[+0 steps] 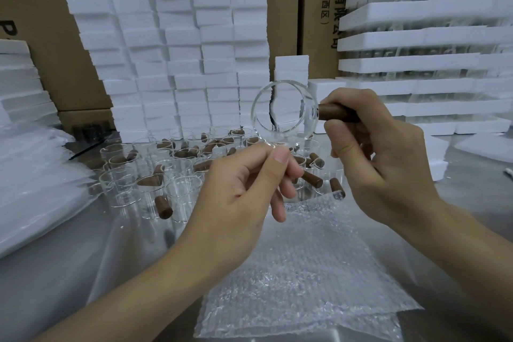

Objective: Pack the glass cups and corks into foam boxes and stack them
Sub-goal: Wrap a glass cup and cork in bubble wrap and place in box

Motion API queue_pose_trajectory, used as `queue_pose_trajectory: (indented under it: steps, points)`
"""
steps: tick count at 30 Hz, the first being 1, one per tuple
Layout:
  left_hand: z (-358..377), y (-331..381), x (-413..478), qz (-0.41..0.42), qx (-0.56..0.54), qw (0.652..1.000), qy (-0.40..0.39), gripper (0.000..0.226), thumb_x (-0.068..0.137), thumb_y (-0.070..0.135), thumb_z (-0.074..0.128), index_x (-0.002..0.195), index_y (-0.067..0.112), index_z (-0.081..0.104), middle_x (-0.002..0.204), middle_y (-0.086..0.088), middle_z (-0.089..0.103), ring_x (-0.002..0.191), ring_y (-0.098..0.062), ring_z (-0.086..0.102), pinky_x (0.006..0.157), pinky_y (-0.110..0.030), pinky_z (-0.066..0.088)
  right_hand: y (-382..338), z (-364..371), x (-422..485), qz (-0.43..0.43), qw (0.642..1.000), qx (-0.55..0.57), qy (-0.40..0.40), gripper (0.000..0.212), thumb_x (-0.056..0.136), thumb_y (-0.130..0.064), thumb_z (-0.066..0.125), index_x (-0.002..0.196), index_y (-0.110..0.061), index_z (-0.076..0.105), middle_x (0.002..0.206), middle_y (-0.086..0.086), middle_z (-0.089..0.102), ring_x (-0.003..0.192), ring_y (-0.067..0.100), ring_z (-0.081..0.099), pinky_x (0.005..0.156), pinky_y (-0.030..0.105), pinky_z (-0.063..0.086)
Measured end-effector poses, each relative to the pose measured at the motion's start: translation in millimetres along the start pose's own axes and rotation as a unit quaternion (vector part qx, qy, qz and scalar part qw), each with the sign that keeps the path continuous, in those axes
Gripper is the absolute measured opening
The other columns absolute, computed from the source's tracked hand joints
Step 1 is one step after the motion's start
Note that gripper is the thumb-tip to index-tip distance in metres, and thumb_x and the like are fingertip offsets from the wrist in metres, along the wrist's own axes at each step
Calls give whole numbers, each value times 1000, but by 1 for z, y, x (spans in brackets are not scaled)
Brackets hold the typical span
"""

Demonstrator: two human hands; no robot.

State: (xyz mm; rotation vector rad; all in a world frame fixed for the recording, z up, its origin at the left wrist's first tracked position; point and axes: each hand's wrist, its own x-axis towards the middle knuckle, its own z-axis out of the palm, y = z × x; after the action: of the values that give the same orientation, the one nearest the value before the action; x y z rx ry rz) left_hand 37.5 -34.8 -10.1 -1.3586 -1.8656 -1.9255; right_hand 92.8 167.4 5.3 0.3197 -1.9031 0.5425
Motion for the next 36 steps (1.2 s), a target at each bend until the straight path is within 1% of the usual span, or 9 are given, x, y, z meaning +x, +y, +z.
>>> queue_pose_trajectory:
  steps: [10,16,20,23,26,28,32,34,36]
  points:
    - [1,0,0,4,5,1000,-5,38,106,41,52,91,15,75,75,-2,70,55,-14,64,60,-12,46,2,0,0,1,1000,0,-11,16,110,-34,49,124,-33,56,88,-6,68,65,20,66,58,43,52]
    - [1,2,-1,16,9,1000,-6,37,107,37,52,90,14,75,75,-3,70,55,-14,65,60,-12,47,2,1,-1,2,1000,10,-10,17,110,-33,49,126,-31,57,103,-25,67,68,17,67,59,41,53]
    - [0,3,-2,17,5,1000,-4,37,107,37,53,90,13,76,74,-4,70,56,-15,65,61,-12,47,1,1,-1,0,1000,15,-16,18,110,-30,51,126,-31,57,104,-34,65,70,16,68,60,37,54]
    - [-3,4,-3,37,8,999,2,29,107,29,60,87,14,75,72,-5,68,59,-15,64,62,-14,47,-1,0,1,14,999,37,-29,15,110,-30,51,123,-32,58,97,-25,66,71,18,67,61,34,52]
    - [-8,5,0,63,-1,995,77,16,97,19,63,83,15,69,71,-2,63,64,-13,60,62,-19,49,-5,-2,4,56,992,89,-68,9,109,-32,51,108,-29,60,82,-13,62,70,17,63,60,27,49]
    - [-13,8,4,66,-10,990,123,5,92,13,63,92,16,67,82,-2,63,73,-9,59,60,-17,49,-7,-2,6,109,980,142,-87,23,109,-35,50,96,-20,62,71,-2,59,61,14,58,56,22,44]
    - [-17,9,9,53,7,991,119,32,90,20,67,120,32,66,118,0,68,110,-14,66,79,-26,56,-13,1,9,248,910,319,-91,42,106,-44,54,82,-10,60,58,-5,42,48,20,48,46,26,32]
    - [-16,10,8,66,14,991,112,36,91,26,73,125,37,64,122,3,69,111,-17,68,85,-32,58,-16,0,12,300,880,359,-89,47,103,-52,56,75,-15,59,59,-3,33,43,16,44,46,25,28]
    - [-14,12,7,81,28,990,115,37,92,34,73,128,38,63,122,8,69,107,-16,70,85,-33,60,-17,0,14,328,861,376,-98,49,100,-56,56,65,-21,59,62,2,26,42,15,40,46,22,29]
